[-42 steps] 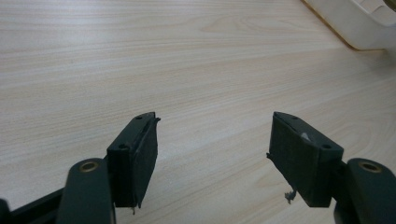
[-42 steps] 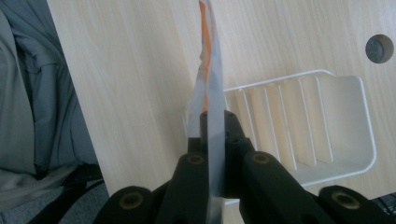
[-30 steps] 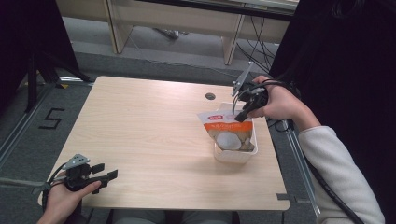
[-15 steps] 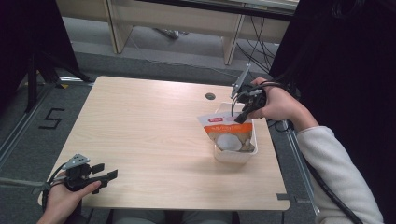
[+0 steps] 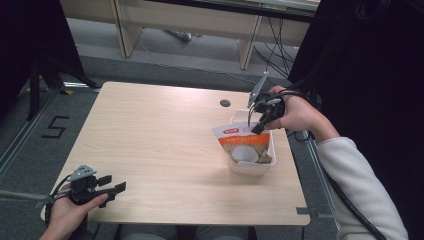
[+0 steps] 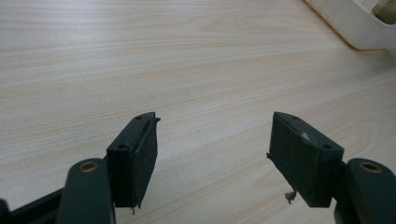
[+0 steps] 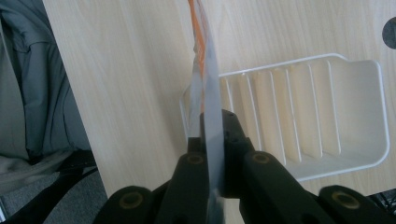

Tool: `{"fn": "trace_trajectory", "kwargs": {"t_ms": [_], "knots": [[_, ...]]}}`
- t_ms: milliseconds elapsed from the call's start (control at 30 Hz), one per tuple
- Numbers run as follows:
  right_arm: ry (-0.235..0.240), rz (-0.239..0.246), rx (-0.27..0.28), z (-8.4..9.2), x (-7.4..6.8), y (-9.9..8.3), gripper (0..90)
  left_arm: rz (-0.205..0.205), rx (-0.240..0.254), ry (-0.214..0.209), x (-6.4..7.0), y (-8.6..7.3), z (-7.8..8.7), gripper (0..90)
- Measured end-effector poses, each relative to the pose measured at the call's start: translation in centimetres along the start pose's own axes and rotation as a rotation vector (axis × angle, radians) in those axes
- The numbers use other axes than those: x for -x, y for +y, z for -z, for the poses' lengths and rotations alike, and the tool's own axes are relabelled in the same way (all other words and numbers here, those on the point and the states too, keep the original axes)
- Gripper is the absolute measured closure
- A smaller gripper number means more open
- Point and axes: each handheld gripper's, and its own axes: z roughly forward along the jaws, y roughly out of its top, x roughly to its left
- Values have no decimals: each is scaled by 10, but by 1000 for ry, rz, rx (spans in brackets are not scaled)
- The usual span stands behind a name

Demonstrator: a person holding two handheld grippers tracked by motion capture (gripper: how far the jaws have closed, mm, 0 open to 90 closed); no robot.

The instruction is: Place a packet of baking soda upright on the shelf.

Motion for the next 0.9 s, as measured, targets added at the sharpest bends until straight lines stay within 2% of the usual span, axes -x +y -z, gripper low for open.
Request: {"fn": "trace_trajectory", "kwargs": {"t_ms": [367,433,467,567,600,633,700,900], "knots": [[3,1,4,-2,1,-2,900,0,2,5,0,0,0,317],[-6,-21,-2,-1,0,-3,900,0,1,4,0,0,0,317],[3,10,11,-2,2,-4,900,0,-1,5,0,0,0,317],[3,11,10,-2,2,-5,900,1,-1,6,0,0,0,317],[2,6,9,-2,2,-5,900,1,-1,6,0,0,0,317],[-6,-22,-6,-2,-1,-6,900,1,0,5,0,0,0,316],[2,1,-2,-3,1,-7,900,0,0,5,0,0,0,316],[5,-3,-27,-11,2,-10,900,1,-1,4,0,0,0,316]]}}
